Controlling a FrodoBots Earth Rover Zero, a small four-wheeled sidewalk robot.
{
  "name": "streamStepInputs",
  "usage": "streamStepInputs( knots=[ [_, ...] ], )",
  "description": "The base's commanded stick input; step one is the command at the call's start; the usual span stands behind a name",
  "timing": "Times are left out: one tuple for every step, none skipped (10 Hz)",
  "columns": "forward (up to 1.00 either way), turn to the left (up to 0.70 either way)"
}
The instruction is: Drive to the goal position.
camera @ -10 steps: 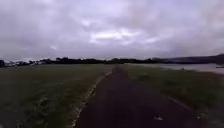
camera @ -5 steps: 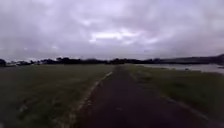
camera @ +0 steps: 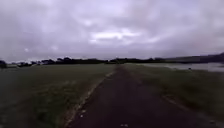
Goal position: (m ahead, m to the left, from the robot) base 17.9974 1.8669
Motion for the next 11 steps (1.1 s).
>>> streamStepInputs(
  knots=[
    [0.85, 0.00],
    [0.85, 0.00],
    [0.85, 0.00],
    [0.85, 0.00],
    [0.85, 0.00],
    [0.85, 0.00],
    [0.85, 0.00],
    [0.85, 0.00],
    [0.85, 0.00],
    [0.85, 0.00],
    [0.85, 0.00]
  ],
)
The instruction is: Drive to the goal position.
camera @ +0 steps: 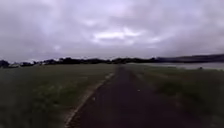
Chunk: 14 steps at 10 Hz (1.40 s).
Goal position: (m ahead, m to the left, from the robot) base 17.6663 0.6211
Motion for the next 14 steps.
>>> streamStepInputs(
  knots=[
    [0.85, 0.00],
    [0.85, 0.00],
    [0.85, 0.00],
    [0.85, -0.01],
    [0.85, -0.03],
    [0.85, -0.10],
    [0.85, -0.24],
    [0.85, -0.34],
    [0.85, -0.34],
    [0.85, -0.33],
    [0.85, -0.21],
    [0.85, -0.10],
    [0.85, -0.05],
    [0.85, -0.01]
  ],
)
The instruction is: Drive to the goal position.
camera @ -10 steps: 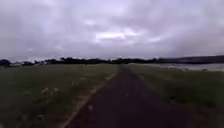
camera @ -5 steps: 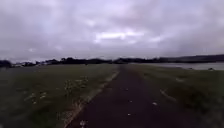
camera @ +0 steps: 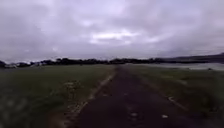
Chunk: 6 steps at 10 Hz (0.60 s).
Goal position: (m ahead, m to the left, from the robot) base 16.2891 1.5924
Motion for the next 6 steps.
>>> streamStepInputs(
  knots=[
    [0.85, 0.00],
    [0.85, 0.00],
    [0.85, 0.00],
    [0.85, 0.00],
    [0.85, 0.00],
    [0.85, 0.00]
  ],
)
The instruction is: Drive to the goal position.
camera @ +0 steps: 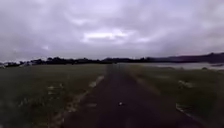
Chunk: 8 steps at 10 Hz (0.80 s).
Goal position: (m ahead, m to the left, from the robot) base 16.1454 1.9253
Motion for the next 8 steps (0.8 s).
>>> streamStepInputs(
  knots=[
    [0.85, 0.00],
    [0.85, 0.00],
    [0.85, 0.05],
    [0.85, 0.21],
    [0.85, 0.34],
    [0.85, 0.34],
    [0.85, 0.34],
    [0.85, 0.00]
  ],
)
